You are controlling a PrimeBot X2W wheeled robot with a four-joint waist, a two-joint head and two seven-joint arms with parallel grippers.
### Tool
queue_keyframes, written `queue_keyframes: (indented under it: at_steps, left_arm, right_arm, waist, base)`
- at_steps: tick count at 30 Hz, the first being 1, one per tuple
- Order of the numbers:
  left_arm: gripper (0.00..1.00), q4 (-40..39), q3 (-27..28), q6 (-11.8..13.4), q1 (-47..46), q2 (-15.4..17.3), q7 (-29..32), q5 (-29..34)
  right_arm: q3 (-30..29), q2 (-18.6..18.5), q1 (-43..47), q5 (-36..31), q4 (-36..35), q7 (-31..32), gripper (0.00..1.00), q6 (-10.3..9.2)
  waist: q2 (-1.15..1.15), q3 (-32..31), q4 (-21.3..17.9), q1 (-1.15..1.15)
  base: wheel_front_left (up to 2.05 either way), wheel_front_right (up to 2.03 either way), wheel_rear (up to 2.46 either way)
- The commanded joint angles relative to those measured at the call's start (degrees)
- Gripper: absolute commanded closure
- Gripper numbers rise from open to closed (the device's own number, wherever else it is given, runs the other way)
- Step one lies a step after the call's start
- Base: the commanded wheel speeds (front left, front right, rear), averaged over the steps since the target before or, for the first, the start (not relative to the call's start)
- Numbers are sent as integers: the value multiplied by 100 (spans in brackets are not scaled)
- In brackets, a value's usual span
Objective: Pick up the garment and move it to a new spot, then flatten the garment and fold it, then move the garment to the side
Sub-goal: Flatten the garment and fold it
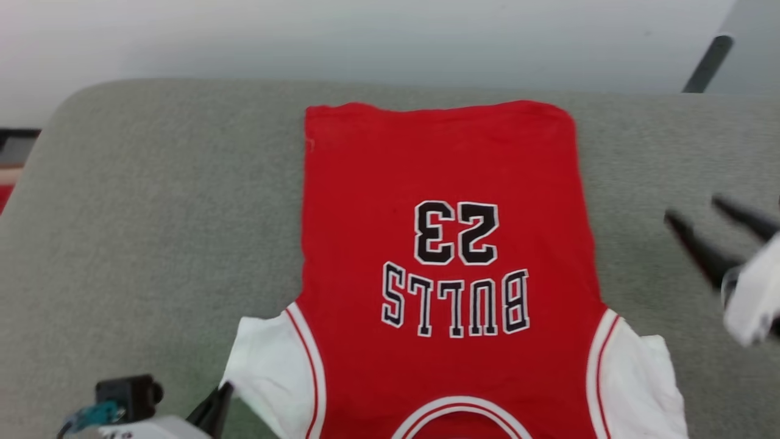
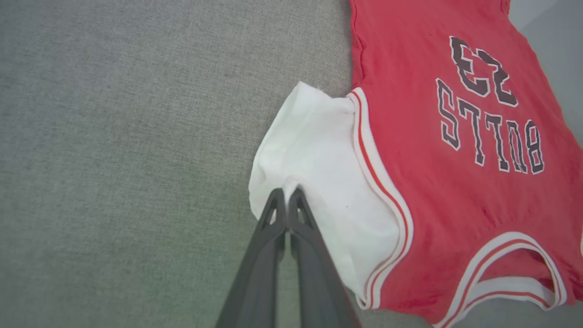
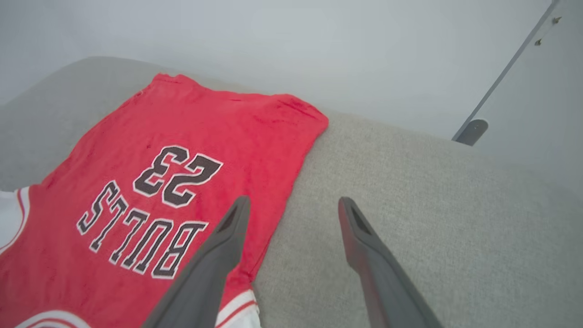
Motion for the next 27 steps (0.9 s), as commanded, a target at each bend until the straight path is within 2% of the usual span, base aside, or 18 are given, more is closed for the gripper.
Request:
queue_keyframes:
  at_steps: [1, 8, 12, 15, 22, 27]
  left_arm:
    - [100, 49, -45, -70, -161, -73, 51, 98]
    - [100, 304, -327, -374, -823, -500, 288, 407]
    - [100, 488, -460, -568, -1123, -753, 349, 530]
    - [100, 576, -516, -669, -1254, -883, 355, 589]
    - [100, 912, -708, -988, -1653, -1310, 378, 761]
    - [100, 1165, -822, -1228, -1918, -1606, 375, 834]
  right_arm:
    - [0, 40, -394, -125, 221, 48, 0, -5]
    - [41, 131, -1915, -391, 1713, 281, 0, -5]
    - [14, 119, -2588, -566, 2614, 459, 0, -5]
    - [7, 101, -2904, -669, 3029, 573, 0, -5]
    - [-394, 197, -3805, -1132, 4452, 970, 0, -5]
    - [-912, 306, -4287, -1540, 5277, 1228, 0, -5]
  waist:
    - [0, 196, 233, 0]
    - [0, 509, 765, 0]
    - [0, 705, 1087, 0]
    - [0, 817, 1247, 0]
    - [0, 1237, 1751, 0]
    - [0, 1475, 2050, 0]
  base:
    - [0, 0, 0]
    - [0, 0, 0]
    - [0, 0, 0]
    - [0, 0, 0]
    - [0, 0, 0]
    - [0, 0, 0]
